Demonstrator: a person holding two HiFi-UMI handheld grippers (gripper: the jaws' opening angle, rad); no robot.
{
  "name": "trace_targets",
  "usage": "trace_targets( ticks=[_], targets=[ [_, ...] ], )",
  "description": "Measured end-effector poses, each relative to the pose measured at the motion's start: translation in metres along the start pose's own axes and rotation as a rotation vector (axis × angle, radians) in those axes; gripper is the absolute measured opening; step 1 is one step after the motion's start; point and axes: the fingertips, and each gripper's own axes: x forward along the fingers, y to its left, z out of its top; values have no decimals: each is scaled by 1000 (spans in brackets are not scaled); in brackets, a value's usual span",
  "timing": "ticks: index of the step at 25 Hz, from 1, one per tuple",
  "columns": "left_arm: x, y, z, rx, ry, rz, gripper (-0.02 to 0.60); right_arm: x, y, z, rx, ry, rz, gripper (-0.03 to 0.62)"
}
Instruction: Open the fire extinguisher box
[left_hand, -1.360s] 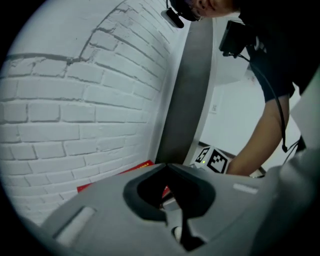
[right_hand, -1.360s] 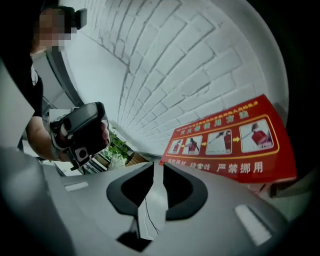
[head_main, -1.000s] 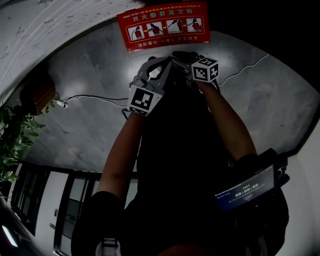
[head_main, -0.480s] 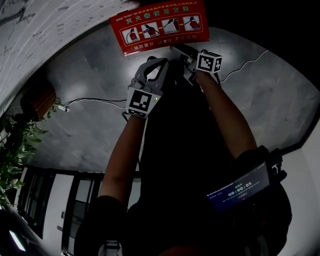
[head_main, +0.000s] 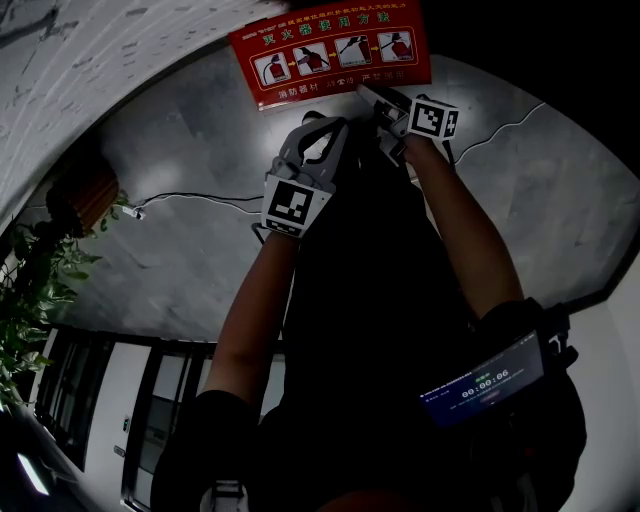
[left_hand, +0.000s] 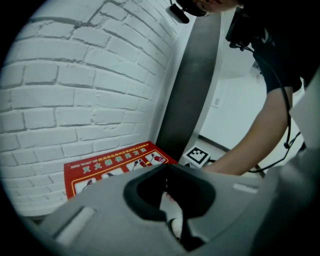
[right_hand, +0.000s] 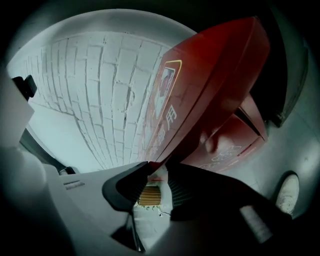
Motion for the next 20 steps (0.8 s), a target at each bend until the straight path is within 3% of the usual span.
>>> trace_targets(
  ticks=[5, 11, 20],
  targets=[
    [-11, -17, 38, 9, -33, -4, 3, -28, 41, 9, 5, -8, 15, 122],
    [-9, 0, 49, 29, -63, 10, 3, -21, 64, 16, -13, -9, 55, 121],
    [-8, 29, 63, 36, -91, 36, 3, -5, 131, 62, -260, 7, 100, 108]
  ],
)
